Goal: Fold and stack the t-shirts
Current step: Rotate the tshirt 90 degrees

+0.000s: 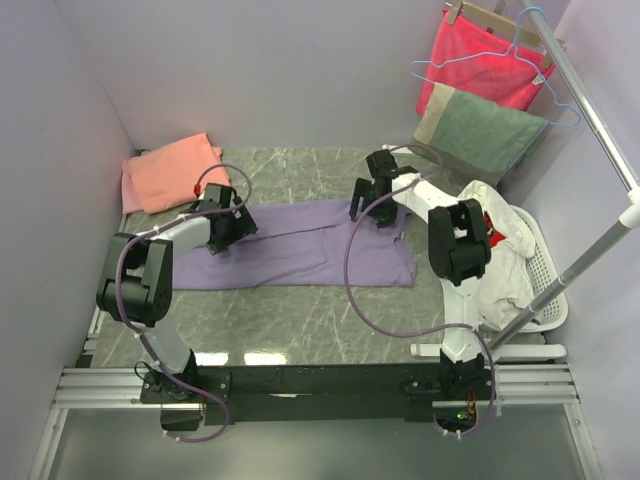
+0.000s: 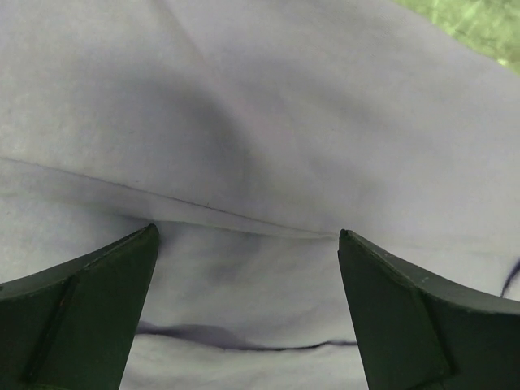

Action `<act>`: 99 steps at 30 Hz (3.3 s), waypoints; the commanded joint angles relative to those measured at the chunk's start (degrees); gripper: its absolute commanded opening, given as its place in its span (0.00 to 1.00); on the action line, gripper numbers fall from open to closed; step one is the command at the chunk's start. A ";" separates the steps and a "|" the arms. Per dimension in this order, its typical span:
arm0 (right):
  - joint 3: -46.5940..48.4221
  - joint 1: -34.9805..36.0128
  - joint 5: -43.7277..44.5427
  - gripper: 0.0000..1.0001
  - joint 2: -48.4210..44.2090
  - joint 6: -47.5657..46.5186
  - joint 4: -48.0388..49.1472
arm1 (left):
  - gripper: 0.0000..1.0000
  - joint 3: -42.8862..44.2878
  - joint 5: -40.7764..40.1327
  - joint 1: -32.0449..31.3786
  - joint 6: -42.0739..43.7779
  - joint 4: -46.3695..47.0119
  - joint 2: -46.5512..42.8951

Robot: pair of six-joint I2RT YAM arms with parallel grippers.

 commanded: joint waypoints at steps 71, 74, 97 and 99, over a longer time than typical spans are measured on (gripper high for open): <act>-39.91 27.47 -15.46 1.00 -40.34 5.59 20.39 | 1.00 79.08 23.00 -10.62 17.45 -9.47 55.34; -35.86 30.20 -16.52 1.00 -35.86 5.15 20.56 | 0.99 81.13 19.57 -9.48 18.34 -7.55 55.19; -36.72 38.82 -12.50 1.00 -18.79 11.21 16.44 | 0.99 76.81 17.81 -3.85 18.86 -4.02 48.77; -38.39 38.91 -8.99 1.00 -19.22 12.69 14.33 | 1.00 76.46 17.54 -3.85 19.04 -4.20 48.42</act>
